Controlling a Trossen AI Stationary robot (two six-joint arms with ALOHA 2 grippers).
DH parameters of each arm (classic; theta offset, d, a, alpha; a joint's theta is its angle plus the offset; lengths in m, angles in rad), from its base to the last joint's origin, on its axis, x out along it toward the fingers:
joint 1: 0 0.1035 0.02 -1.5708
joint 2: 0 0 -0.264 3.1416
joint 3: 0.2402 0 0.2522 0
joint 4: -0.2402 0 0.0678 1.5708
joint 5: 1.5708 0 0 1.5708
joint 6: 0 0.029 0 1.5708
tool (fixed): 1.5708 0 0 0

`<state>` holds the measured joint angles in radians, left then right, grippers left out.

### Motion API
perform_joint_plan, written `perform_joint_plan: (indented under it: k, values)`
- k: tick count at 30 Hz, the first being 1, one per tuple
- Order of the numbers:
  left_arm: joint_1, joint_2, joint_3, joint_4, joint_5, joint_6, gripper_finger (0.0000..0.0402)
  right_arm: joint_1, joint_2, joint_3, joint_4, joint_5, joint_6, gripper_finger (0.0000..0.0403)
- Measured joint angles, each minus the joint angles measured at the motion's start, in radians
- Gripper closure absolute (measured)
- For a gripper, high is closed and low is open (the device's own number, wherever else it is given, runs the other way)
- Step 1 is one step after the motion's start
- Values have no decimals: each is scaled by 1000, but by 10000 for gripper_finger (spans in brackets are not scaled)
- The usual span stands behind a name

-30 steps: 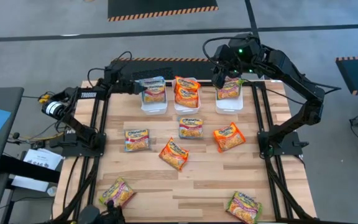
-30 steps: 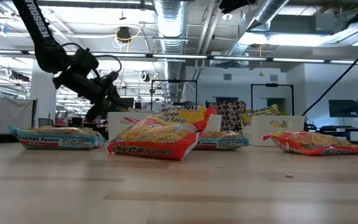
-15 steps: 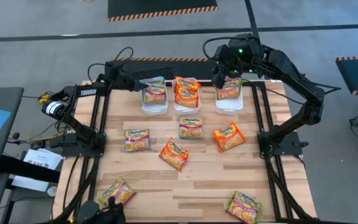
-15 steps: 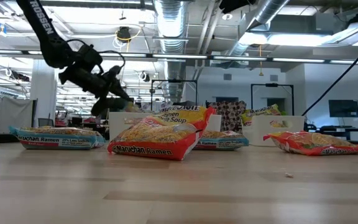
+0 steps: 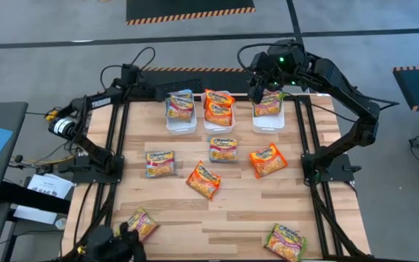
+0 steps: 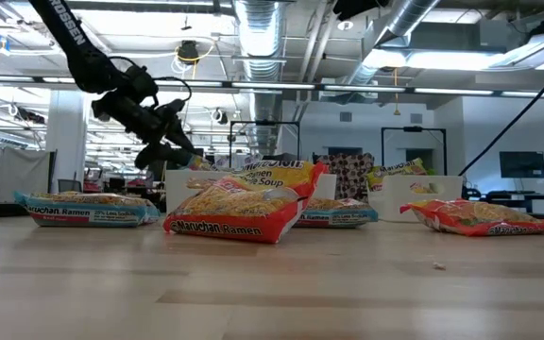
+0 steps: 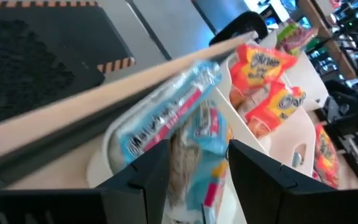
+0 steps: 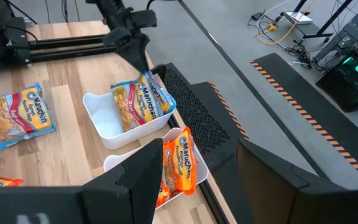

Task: Sort Maruchan noodles
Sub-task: Put the blue noodle pack into the left white bin

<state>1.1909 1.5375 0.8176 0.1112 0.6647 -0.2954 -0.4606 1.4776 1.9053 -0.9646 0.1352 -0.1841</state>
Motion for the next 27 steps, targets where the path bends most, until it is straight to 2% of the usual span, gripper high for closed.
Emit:
perform_joint_plan:
  k: [3,6,8,11,15,20,27]
  values:
    - [10,0,41,-23,10,-16,253,0,0,0,0,0,0,178]
    - [-3,0,76,-27,117,-44,253,0,0,0,0,0,0,178]
    - [-44,-1,93,-25,189,-50,253,0,0,0,0,0,0,178]
    - [-128,-1,96,-43,186,-42,253,0,0,0,0,0,0,178]
    - [-226,-1,96,-170,62,66,253,0,0,0,0,0,0,178]
    - [-299,-1,104,-310,-110,92,253,0,0,0,0,0,0,178]
    - [-379,-1,233,-540,-357,222,253,0,0,0,0,0,1,178]
